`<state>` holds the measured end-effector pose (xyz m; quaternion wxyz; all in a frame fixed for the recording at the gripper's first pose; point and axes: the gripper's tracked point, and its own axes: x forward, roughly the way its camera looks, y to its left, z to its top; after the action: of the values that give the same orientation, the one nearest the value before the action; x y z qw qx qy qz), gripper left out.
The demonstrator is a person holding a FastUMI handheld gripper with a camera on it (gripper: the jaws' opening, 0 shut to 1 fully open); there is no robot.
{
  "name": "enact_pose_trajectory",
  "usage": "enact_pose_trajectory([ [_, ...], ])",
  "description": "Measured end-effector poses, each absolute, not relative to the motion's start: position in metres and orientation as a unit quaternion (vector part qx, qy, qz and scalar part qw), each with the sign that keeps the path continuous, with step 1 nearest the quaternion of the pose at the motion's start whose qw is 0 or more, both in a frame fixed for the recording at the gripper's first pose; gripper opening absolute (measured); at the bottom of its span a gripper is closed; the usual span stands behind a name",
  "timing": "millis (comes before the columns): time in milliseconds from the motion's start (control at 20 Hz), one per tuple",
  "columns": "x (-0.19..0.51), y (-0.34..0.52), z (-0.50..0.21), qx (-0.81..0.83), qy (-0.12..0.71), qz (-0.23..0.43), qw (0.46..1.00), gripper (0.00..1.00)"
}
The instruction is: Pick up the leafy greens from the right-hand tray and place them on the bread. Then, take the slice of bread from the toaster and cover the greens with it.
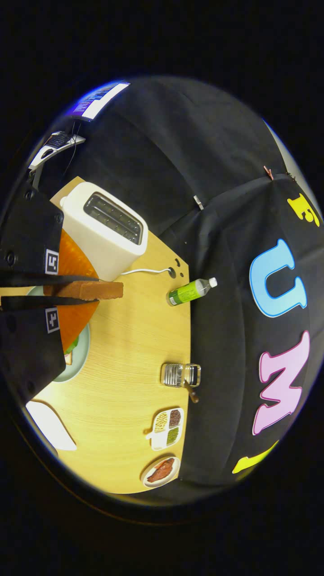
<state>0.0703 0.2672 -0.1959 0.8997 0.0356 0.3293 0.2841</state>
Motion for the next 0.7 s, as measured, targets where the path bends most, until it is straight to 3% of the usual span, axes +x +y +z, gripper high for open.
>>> enact_pose_trajectory([
  [700,0.079,0.218,-0.276,0.083,0.382,0.211,0.896,0.12],
])
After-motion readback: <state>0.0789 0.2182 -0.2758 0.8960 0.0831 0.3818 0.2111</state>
